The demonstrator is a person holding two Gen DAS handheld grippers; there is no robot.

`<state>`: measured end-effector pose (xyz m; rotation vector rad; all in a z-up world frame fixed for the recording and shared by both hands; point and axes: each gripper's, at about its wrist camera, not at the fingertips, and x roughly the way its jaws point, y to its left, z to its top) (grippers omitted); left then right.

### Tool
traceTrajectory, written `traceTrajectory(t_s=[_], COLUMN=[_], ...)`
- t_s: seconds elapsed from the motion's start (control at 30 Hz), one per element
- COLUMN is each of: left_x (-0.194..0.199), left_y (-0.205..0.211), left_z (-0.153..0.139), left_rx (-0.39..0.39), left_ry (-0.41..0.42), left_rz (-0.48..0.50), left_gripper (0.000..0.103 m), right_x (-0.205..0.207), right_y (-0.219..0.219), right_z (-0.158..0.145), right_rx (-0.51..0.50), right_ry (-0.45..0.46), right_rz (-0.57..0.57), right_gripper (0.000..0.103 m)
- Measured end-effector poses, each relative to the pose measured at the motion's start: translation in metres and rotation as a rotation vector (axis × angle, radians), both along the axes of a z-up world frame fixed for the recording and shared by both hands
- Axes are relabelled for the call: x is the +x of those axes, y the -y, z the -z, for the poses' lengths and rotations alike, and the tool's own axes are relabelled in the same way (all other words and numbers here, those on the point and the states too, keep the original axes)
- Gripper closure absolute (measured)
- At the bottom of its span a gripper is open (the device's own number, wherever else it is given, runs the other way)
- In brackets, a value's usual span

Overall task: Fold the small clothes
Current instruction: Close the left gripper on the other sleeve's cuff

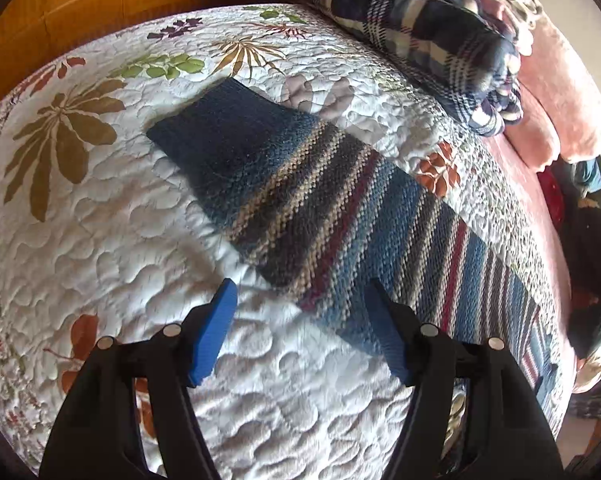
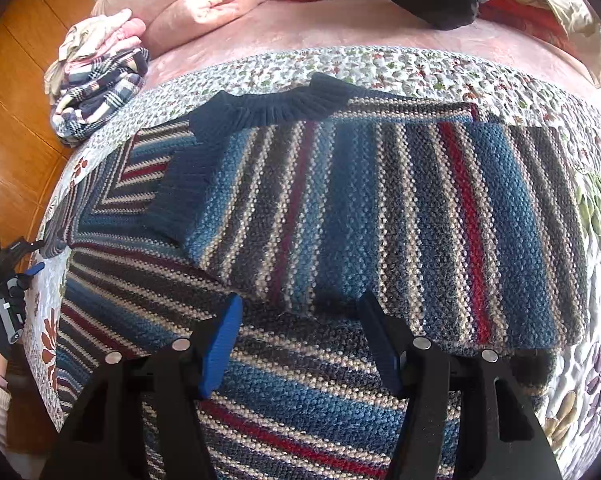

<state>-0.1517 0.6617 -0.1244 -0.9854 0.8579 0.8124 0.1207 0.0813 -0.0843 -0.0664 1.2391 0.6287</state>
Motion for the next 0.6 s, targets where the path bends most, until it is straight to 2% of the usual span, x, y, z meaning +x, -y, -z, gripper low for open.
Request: traceTrajectory(t_s=[0.1,0.2,0.27,0.33,0.37,0.47,0.6], left_x=[0.005,0.010,0.012,0.013,0.013,0.016,0.026], left_y=[-0.008,-0.013,-0.016,-0.019,-0.020,-0.020,-0.006], left_z=[0.006,0.007,0.007,0.006,0.006,0.000,-0.019], left_rx=[0.009,0.035,0.056,0.065,0.066,0.072,0.146], left_ry=[0.024,0.016,-0.004,-0.015,-0.013,0.002,0.000], left_rz=[-0.033,-0.043,-0.043,-0.039,-0.036,-0.019,0.029], left_gripper=[0.040,0.047,0.065,0.073,0.081,0.092,0.094], right_x=[-0.001,-0.002,-0.002,-0.002,-0.002,-0.003,-0.004], right_y=[0.002,0.001,-0.001,-0.001,-0.001,0.001,0.005], right_z=[0.001,0.002,0.003,0.004,0.004,0.005,-0.001], right_rx=[0.006,-0.010,-0.017,-0.019,-0.018,-0.012,-0.004], right_ry=[0.002,0.014,0.018,0.019,0.019,0.015,0.018], right_rz=[0.001,-0.007,-0.008,-0.009,-0.008,-0.008,0.000], right_gripper=[0.042,0.042,0.042,0.042,0.042,0.042,0.042])
